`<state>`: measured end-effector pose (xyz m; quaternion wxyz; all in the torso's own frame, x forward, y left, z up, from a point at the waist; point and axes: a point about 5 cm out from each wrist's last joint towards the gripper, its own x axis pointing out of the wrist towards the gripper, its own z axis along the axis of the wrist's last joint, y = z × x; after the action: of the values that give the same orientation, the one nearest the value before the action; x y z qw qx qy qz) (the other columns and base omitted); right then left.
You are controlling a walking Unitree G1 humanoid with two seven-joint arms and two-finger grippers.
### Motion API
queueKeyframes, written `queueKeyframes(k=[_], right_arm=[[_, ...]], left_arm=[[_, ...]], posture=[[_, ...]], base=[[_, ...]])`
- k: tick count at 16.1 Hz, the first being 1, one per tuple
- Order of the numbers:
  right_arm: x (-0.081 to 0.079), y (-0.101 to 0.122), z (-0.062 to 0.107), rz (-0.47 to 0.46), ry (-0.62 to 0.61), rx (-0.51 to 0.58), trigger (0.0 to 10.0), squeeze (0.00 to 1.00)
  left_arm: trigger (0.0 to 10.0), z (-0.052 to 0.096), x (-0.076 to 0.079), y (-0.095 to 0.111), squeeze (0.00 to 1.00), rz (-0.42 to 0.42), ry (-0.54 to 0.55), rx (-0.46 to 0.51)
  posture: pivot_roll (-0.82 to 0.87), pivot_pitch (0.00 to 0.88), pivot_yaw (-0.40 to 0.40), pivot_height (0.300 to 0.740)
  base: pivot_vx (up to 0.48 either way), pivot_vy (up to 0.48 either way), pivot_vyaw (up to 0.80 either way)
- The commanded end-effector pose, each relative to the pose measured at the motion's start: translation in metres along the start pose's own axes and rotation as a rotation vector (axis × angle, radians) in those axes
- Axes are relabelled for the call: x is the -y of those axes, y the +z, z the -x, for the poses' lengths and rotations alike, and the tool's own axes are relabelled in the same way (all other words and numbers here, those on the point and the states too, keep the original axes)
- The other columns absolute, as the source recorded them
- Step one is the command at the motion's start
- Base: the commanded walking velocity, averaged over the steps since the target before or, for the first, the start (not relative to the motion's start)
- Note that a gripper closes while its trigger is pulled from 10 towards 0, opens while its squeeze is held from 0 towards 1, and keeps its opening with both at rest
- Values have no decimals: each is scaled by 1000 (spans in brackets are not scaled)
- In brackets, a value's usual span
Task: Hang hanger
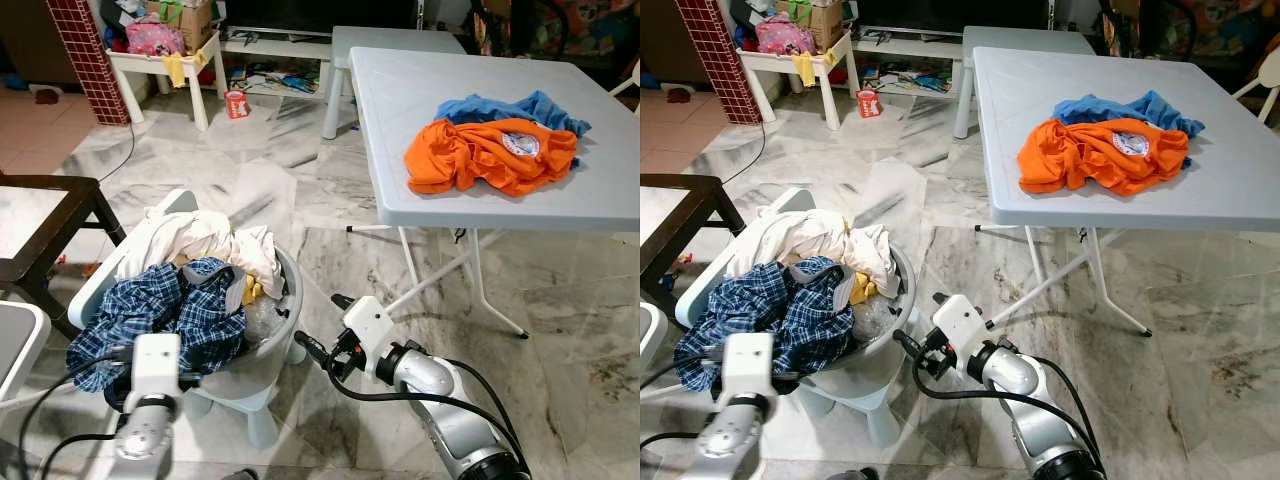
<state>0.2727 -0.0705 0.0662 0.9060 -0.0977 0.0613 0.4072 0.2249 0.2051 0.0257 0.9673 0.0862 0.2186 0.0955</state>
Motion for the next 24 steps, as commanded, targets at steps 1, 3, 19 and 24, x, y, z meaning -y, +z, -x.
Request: queueKeyframes(k=[1, 3, 19, 24], right_arm=[[3, -2, 1, -8, -16, -9, 10000, 0], [3, -2, 1, -7, -17, -9, 10000, 0], [2, 0, 3, 9, 8, 10, 10000, 0], [-3, 1, 3, 6, 37, 15, 10000, 0]], left_arm=[[10000, 3, 0, -1, 1000, -14, -4, -16], [10000, 8, -1, 0, 1000, -17, -3, -24], [10000, 13, -9, 56, 0, 3, 59, 285], [10000, 11, -8, 55, 0, -3, 58, 271]], posture=[[72, 78, -32, 740], [72, 78, -32, 740], [68, 76, -34, 740], [70, 77, -36, 740]], base=[[0, 0, 0], [0, 0, 0], [0, 0, 0], [0, 0, 480]])
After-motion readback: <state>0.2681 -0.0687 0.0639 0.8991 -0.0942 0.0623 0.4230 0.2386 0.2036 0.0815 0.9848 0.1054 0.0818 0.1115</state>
